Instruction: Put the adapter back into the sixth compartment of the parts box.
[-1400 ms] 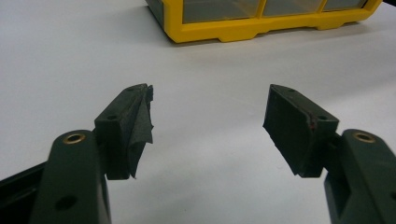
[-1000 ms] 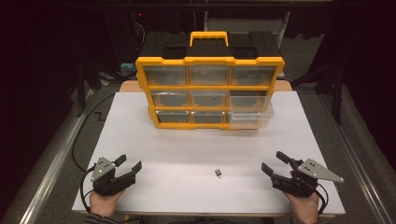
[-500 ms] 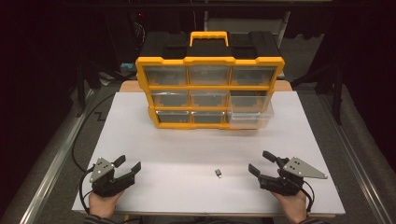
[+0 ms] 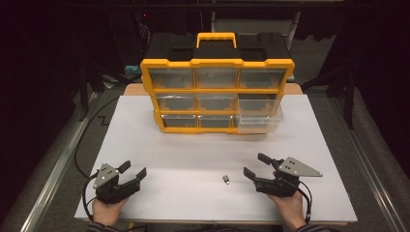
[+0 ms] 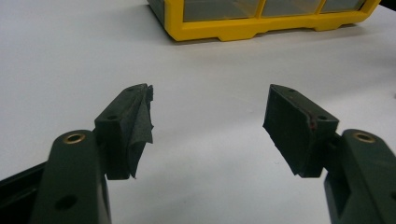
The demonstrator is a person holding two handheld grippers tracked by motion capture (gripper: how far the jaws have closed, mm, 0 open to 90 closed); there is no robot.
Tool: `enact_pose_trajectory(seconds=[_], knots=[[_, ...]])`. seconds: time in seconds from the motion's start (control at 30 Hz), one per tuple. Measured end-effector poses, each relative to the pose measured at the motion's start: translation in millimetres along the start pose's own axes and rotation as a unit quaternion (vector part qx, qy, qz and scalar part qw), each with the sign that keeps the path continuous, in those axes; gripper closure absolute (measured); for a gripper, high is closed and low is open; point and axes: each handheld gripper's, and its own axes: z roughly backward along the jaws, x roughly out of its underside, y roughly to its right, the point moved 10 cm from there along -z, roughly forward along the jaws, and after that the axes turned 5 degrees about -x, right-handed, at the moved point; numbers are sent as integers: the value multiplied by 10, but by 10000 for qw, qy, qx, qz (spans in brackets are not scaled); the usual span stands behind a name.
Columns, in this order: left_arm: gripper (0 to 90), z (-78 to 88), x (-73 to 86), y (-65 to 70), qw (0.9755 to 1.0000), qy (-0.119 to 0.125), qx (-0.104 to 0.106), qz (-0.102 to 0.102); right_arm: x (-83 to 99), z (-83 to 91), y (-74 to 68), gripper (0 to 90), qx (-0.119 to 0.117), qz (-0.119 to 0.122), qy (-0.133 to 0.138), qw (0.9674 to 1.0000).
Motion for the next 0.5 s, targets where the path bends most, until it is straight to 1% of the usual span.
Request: enact_pose_trajectory(seconds=[0.03, 0.1, 0.2, 0.23, 0.27, 0.33, 0.37, 0.43, 0.47, 0.5], knots=[[328, -2, -2, 0, 10000, 4, -4, 0, 5, -26, 2, 240, 30, -48, -70, 10000], [327, -7, -3, -2, 10000, -8, -11, -3, 17, -82, 8, 244, 105, -46, -226, 9997], [323, -12, -3, 2, 10000, -16, -4, -15, 13, -150, -36, 243, 31, -45, -383, 9993], [323, -14, -4, 5, 10000, -19, -2, -25, 13, -150, -36, 243, 31, -45, -383, 9993], [323, -18, -6, 7, 10000, -9, -4, -28, 11, -172, -52, 243, 16, -5, -449, 9990], [323, -22, -11, 11, 10000, -2, 6, -32, 4, -232, -97, 247, 2, 85, -624, 9980], [323, -24, -12, 12, 10000, -3, 14, -36, -5, -249, -112, 252, -21, 81, -631, 9980], [322, -25, -11, 13, 10000, -8, 14, -35, 0, -292, -141, 253, -91, 101, -789, 9968], [322, -26, -10, 14, 10000, -10, 20, -35, 0, -292, -141, 253, -91, 101, -789, 9968], [322, -27, -10, 16, 10000, -9, 29, -32, 9, -314, -154, 253, -110, 98, -901, 9958]])
